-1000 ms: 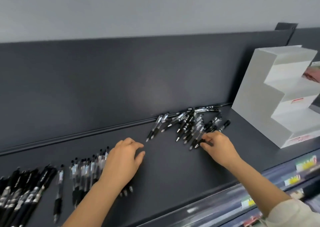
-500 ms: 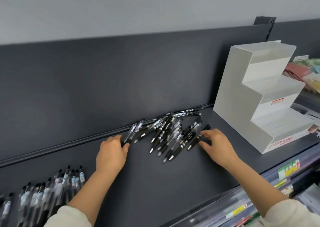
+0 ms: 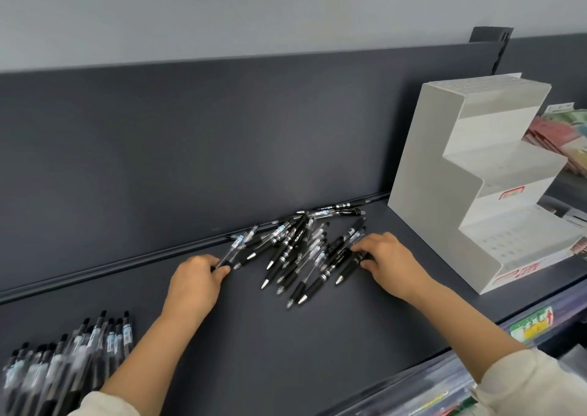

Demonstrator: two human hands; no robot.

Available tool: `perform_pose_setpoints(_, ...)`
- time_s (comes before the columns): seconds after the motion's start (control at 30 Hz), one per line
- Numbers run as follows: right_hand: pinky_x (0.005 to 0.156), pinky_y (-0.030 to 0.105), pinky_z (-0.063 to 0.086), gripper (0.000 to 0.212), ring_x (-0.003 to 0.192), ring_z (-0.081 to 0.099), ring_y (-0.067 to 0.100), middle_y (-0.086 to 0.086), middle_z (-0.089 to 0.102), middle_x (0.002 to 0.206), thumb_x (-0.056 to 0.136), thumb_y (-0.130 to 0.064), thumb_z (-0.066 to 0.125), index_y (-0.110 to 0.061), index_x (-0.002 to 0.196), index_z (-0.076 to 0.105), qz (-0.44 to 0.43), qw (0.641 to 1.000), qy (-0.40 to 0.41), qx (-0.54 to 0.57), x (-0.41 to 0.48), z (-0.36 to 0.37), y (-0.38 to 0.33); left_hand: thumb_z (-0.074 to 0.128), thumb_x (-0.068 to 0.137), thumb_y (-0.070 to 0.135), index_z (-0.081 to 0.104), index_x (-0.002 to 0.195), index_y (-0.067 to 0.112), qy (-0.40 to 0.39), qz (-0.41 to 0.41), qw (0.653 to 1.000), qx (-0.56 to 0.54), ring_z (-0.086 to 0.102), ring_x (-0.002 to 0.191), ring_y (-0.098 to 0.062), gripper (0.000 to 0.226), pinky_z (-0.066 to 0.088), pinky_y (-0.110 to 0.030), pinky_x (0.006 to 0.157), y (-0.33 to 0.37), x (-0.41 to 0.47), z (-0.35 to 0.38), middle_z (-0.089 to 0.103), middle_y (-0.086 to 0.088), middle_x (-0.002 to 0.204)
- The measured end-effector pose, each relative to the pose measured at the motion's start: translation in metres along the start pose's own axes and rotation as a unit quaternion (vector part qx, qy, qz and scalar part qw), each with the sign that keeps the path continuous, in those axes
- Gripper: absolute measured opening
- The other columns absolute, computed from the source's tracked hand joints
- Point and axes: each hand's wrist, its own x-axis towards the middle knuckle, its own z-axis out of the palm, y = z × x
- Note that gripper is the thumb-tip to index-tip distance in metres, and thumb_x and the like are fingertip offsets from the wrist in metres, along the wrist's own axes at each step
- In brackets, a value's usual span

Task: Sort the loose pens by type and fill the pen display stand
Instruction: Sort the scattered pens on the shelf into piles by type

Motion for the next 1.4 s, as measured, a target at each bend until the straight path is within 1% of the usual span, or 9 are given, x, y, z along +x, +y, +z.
perform_pose_setpoints(0.17,0.073,0.023,0.033,0.025,0.094,0.04,0.013,-0.005,0.059,0.109,0.089,-0.016,0.059,-0.021,0.113,0.063,-0.034,0.998,-0.016,-0.044,-0.001,-0.003,0.0,0.057,0.091,0.028,0.066,0.099,0.014,-0.016,-0.003,1.0,0.025,0.051,0.078,-0.019,0.019,0.038,-0.026,0.069,0.0,-0.007,-0.005,0.059,0.0,0.083)
perform_pose_setpoints(0.37,0.071,0.022,0.028,0.016,0.086,0.033,0.01,-0.011,0.045,0.092,0.088,-0.017,0.06,-0.021,0.102,0.066,-0.048,0.997,-0.023,-0.064,-0.01,-0.009,-0.001,0.051,0.094,0.029,0.065,0.096,0.015,-0.013,0.0,0.999,0.038,0.053,0.078,-0.022,0.02,0.039,-0.028,0.068,-0.004,-0.013,-0.013,0.065,-0.004,0.087)
perform_pose_setpoints(0.57,0.069,0.023,0.032,0.011,0.082,0.04,0.012,-0.01,0.051,0.084,0.083,-0.009,0.065,-0.018,0.089,0.063,-0.034,0.998,0.033,-0.047,-0.023,-0.017,-0.012,0.052,0.093,0.026,0.066,0.087,0.016,0.039,-0.019,0.998,-0.044,0.055,0.069,-0.025,0.018,0.035,-0.028,0.06,-0.015,-0.02,-0.04,0.06,-0.003,0.068)
perform_pose_setpoints(0.67,0.068,0.026,0.037,0.014,0.08,0.045,0.017,-0.007,0.055,0.08,0.079,-0.003,0.067,-0.015,0.086,0.063,-0.043,0.995,0.09,-0.026,-0.027,-0.021,-0.03,0.053,0.093,0.027,0.066,0.085,0.016,0.058,-0.012,0.996,-0.067,0.055,0.064,-0.024,0.018,0.035,-0.029,0.055,-0.023,-0.027,-0.059,0.061,-0.005,0.067)
perform_pose_setpoints(0.83,0.068,0.025,0.036,0.017,0.081,0.049,0.019,-0.004,0.061,0.084,0.078,-0.003,0.07,-0.013,0.091,0.068,-0.125,0.985,0.121,0.002,-0.028,-0.017,-0.087,0.055,0.092,0.029,0.066,0.09,0.022,0.083,-0.006,0.992,-0.095,0.061,0.069,-0.021,0.014,0.046,-0.031,0.062,-0.047,-0.05,-0.092,0.067,-0.001,0.07)
perform_pose_setpoints(1.0,0.067,0.027,0.042,0.015,0.083,0.051,0.018,-0.007,0.058,0.084,0.078,-0.004,0.069,-0.015,0.089,0.065,-0.179,0.977,0.108,0.038,-0.025,0.002,-0.151,0.059,0.089,0.028,0.069,0.08,0.019,0.098,-0.043,0.99,-0.091,0.065,0.066,-0.022,0.016,0.049,-0.032,0.064,-0.097,-0.08,-0.126,0.067,0.001,0.062)
perform_pose_setpoints(1.2,0.075,0.032,0.047,0.016,0.09,0.051,0.015,-0.009,0.058,0.089,0.081,-0.009,0.067,-0.018,0.094,0.064,-0.211,0.972,0.073,0.075,-0.024,0.026,-0.209,0.059,0.089,0.03,0.068,0.081,0.022,0.103,-0.064,0.991,-0.05,0.057,0.054,-0.02,0.015,0.039,-0.03,0.051,-0.147,-0.122,-0.142,0.062,-0.001,0.056)
perform_pose_setpoints(1.3,0.074,0.035,0.049,0.016,0.088,0.051,0.015,-0.009,0.057,0.088,0.081,-0.011,0.066,-0.02,0.093,0.063,-0.224,0.97,0.057,0.077,-0.024,0.037,-0.23,0.058,0.089,0.034,0.066,0.083,0.028,0.087,-0.081,0.992,-0.04,0.057,0.056,-0.013,0.012,0.044,-0.03,0.054,-0.161,-0.137,-0.14,0.061,0.006,0.06)
perform_pose_setpoints(1.4,0.075,0.035,0.048,0.015,0.088,0.05,0.014,-0.01,0.056,0.088,0.082,-0.012,0.065,-0.021,0.094,0.062,-0.226,0.97,0.043,0.077,-0.024,0.045,-0.245,0.058,0.089,0.034,0.067,0.087,0.028,0.084,-0.082,0.992,-0.049,0.054,0.055,-0.005,0.01,0.043,-0.024,0.05,-0.164,-0.15,-0.136,0.058,0.011,0.063)
